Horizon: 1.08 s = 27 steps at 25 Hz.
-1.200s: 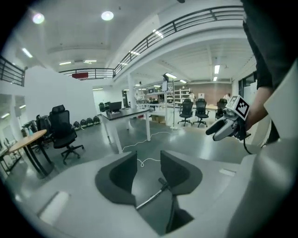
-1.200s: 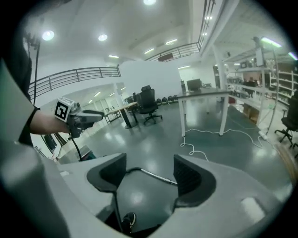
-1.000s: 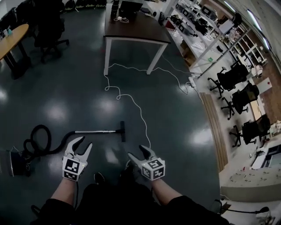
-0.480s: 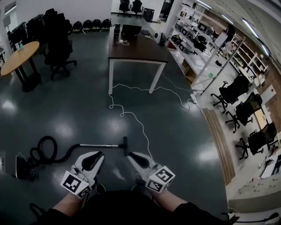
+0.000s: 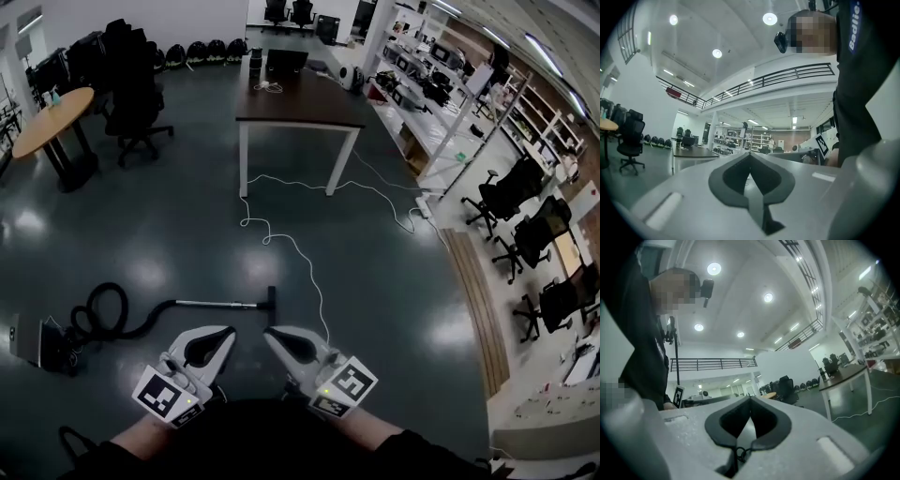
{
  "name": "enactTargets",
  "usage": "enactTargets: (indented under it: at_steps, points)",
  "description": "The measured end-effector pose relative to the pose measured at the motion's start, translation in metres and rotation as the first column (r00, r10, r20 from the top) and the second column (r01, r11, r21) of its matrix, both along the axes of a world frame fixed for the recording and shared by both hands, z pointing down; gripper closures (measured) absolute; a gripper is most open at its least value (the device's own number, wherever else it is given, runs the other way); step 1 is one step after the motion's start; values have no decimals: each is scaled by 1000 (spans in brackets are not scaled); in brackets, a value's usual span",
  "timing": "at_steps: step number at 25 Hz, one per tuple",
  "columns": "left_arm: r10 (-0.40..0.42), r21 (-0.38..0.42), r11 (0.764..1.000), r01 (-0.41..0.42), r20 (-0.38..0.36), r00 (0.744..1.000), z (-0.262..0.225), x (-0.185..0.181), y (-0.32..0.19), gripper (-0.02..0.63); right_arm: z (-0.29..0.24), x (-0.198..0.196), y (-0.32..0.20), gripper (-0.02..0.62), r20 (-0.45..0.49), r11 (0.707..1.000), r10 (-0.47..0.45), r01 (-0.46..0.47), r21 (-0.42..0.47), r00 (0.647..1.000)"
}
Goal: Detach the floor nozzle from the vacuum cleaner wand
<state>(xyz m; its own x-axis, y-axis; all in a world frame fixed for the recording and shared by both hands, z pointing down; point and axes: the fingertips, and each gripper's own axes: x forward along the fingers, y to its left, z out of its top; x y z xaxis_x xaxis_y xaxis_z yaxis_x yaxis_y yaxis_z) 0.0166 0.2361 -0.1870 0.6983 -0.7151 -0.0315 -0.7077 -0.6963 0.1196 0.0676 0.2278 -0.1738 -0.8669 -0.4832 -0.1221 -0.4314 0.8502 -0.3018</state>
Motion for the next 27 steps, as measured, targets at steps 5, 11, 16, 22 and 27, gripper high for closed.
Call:
enactTargets:
  at_steps: [5, 11, 16, 22, 27]
  points:
    - [12, -5, 1000, -12, 14, 1000, 4, 3, 1, 606, -2, 3, 5, 597, -23, 1000, 20, -20, 12, 1000]
    - [12, -9, 1000, -12, 1, 1000, 3, 4, 3, 606, 3, 8, 11, 597, -45, 999, 44, -44, 10, 998]
    - [21, -4, 1000, -21, 1, 1000, 10, 8, 6, 606, 7, 12, 14, 597, -49, 998, 56, -56, 4, 997]
    - [20, -34, 999, -20, 2, 1000, 5, 9, 8, 606, 8, 12, 16, 597, -47, 998, 65, -65, 0, 997]
    - [10, 5, 1000, -10, -2, 1000, 8, 5, 10, 606, 8, 15, 16, 597, -39, 997, 76, -76, 8, 996]
